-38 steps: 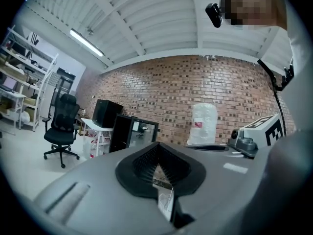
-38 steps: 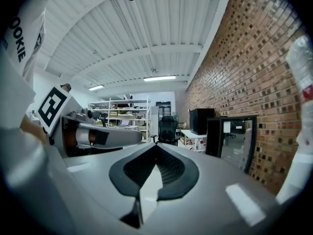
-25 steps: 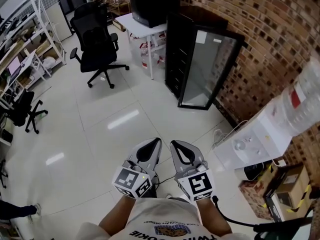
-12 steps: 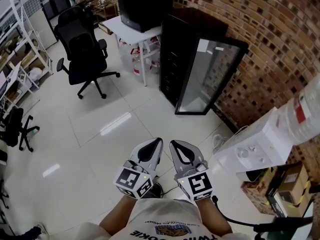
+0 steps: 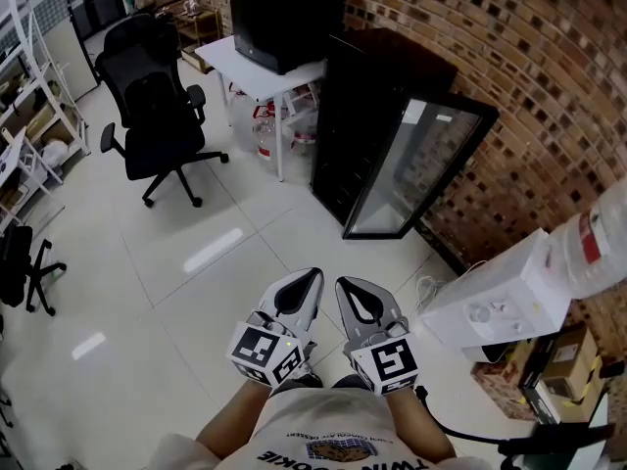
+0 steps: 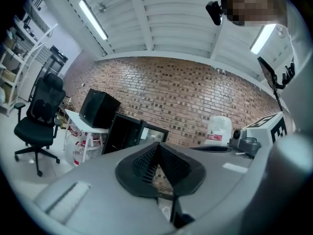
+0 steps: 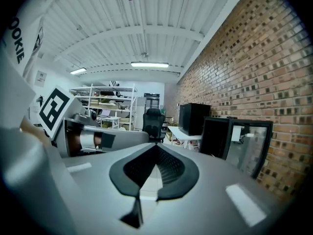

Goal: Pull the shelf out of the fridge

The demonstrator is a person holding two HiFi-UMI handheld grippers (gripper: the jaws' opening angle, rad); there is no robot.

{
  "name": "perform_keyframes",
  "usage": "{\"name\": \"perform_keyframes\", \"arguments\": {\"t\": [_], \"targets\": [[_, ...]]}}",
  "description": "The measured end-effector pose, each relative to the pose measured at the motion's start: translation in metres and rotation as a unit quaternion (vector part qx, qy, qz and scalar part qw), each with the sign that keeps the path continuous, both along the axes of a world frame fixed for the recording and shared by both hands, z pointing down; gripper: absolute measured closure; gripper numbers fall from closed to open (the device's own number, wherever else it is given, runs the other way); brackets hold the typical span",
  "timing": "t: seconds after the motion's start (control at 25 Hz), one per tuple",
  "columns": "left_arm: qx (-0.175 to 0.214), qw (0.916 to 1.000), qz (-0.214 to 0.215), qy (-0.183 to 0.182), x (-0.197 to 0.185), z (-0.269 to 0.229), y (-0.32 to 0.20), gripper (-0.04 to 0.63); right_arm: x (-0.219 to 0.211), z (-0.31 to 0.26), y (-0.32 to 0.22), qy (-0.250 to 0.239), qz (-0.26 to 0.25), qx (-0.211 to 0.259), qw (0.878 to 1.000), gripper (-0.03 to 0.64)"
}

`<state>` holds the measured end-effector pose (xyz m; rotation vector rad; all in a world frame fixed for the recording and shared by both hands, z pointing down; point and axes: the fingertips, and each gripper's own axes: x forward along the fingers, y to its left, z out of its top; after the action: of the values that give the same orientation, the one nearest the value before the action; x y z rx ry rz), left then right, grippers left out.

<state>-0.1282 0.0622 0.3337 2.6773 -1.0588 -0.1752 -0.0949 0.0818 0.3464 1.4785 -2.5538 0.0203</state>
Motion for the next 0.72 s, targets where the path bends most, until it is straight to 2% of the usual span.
{"name": "perform_keyframes", "arguments": {"t": [0.4, 0.72], "targets": [[0.002, 0.9998, 0.017, -0.007, -0.016, 0.006, -0.029, 0.595, -0.014, -0.002, -0.033, -0.006, 0.019, 0.013, 1.000, 0.612], [-0.003, 0.9999, 0.008, -0.010, -0.026, 0.011, -0.052, 0.595, -0.021, 0.002, -0.060, -0.010, 0.009, 0.014, 1.000, 0.612]]}}
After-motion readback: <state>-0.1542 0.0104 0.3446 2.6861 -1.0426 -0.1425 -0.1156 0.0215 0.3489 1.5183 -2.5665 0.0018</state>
